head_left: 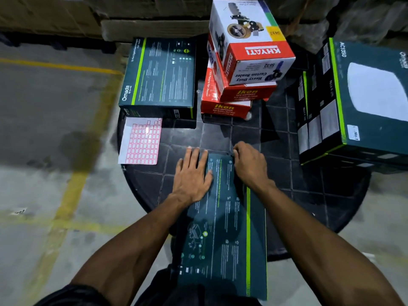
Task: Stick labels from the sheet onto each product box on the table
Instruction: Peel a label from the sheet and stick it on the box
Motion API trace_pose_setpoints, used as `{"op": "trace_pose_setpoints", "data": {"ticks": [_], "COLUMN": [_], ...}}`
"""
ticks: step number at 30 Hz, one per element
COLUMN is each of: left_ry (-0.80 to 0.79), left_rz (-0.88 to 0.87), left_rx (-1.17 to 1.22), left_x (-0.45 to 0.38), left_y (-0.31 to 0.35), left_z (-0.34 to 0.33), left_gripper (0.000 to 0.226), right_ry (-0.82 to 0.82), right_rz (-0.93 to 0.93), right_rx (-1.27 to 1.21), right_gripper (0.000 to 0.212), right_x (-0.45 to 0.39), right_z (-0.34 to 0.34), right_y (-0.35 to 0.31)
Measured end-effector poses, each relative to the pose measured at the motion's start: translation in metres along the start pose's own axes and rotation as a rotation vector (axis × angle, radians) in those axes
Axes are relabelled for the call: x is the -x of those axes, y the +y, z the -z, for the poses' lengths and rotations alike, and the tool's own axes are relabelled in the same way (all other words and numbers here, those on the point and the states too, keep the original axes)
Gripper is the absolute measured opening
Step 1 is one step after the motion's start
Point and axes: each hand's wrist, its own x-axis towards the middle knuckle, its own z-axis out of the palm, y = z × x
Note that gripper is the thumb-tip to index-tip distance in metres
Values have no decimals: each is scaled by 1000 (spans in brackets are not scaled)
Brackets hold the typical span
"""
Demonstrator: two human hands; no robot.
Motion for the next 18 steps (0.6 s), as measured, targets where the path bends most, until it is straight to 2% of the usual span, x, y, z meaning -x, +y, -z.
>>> {"op": "trace_pose_setpoints", "data": {"ticks": [7,18], "left_ry": [35,74], "left_rz": [-7,-18], "left_rx": [-9,-25], "left_x": [1,-1], "left_y": [-1,-2], "left_z": [-4,-6], "left_gripper": [65,68], "right_ry": [-50,-28], "right_rz": [83,133], "right_rx": [129,59], "right_gripper": [19,20], "right_x": [-4,-1], "right_z": [-6,-16], "right_y": [-12,-11]}}
